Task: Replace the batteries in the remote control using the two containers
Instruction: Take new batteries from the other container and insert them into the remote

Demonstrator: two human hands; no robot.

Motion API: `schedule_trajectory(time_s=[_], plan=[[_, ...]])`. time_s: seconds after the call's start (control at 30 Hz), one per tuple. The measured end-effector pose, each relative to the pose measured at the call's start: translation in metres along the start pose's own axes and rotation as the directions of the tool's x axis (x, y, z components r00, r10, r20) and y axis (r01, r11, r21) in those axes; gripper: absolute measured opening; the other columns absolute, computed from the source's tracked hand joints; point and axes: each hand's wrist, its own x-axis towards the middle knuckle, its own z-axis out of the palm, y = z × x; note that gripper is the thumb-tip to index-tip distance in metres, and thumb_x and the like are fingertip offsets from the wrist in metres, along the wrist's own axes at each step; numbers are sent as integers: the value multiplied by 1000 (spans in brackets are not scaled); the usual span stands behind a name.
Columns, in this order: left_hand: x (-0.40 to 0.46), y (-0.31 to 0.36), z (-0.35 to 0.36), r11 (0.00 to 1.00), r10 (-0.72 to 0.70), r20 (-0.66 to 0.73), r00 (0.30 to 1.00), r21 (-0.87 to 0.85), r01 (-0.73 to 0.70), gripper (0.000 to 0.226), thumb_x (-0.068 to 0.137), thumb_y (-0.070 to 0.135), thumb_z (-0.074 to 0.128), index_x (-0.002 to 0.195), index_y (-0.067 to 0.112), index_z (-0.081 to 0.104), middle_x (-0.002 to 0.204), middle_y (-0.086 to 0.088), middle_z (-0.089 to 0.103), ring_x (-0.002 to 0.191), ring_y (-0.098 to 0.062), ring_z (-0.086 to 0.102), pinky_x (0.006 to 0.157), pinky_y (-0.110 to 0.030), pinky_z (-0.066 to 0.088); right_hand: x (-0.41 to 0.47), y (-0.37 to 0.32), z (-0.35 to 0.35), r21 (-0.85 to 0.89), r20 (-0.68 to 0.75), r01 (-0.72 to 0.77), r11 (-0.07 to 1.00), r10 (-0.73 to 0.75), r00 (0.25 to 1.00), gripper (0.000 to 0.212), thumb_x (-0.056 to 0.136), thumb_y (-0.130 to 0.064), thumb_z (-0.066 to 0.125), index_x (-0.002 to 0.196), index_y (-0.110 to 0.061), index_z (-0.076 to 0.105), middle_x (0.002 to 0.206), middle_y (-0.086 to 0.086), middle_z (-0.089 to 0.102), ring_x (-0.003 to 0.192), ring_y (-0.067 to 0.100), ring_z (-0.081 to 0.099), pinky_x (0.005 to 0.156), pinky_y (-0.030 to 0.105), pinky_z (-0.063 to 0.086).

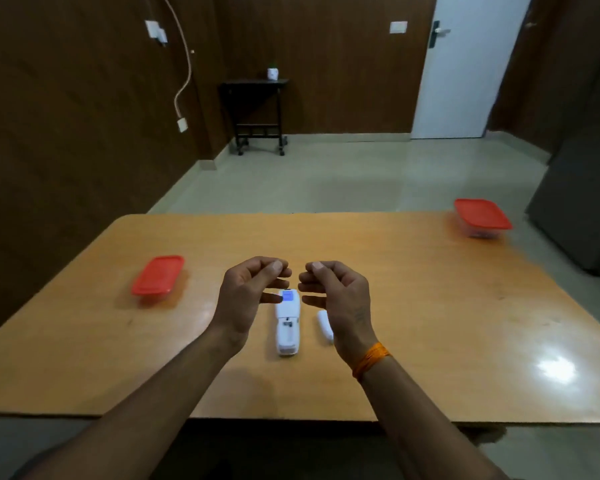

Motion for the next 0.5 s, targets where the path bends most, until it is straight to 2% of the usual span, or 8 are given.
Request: schedule_trajectory(time_s=[0.1, 0.2, 0.33, 0.43, 0.5], plan=[[-12, -6, -47, 1000, -16, -81, 997, -15, 14, 20, 103, 19, 60, 107, 7, 76, 104, -9, 79, 91, -22, 73, 76, -39, 59, -10, 11, 36, -4, 46, -14, 1000, 14, 999, 21, 103, -20, 61, 100, -5, 76, 91, 16, 78, 81, 22, 76, 73, 35, 63], [-18, -13, -88, 999, -18, -171, 985, -31, 13, 21, 98, 24, 63, 106, 9, 76, 105, -10, 79, 89, -20, 73, 72, -36, 58, -15, 26, 71, -30, 101, -39, 999, 41, 994, 21, 102, -21, 62, 98, -6, 76, 92, 16, 78, 82, 26, 76, 74, 39, 63], [-14, -27, -135, 999, -44, -325, 945, -10, 43, 15, 101, 16, 63, 107, 8, 75, 101, -9, 79, 86, -18, 72, 71, -35, 58, -16, 49, 119, -121, 192, -58, 991, 80, 978, 19, 101, -22, 63, 99, -8, 76, 92, 14, 77, 84, 22, 75, 74, 36, 61], [-6, -43, -170, 993, -46, -440, 897, 75, 88, 11, 98, 13, 65, 103, 11, 75, 95, -8, 77, 89, -25, 74, 69, -35, 61, -5, 74, 155, -225, 265, -10, 974, 71, 962, 10, 96, -20, 70, 101, -15, 78, 92, 8, 79, 90, 24, 74, 79, 42, 61], [3, -55, -193, 985, -43, -503, 863, 123, 121, 8, 97, 15, 67, 100, 15, 75, 94, -8, 77, 92, -28, 75, 71, -40, 64, 6, 93, 179, -319, 293, 64, 946, 34, 956, 15, 92, -20, 74, 106, -18, 79, 96, 1, 79, 90, 16, 73, 81, 37, 61]])
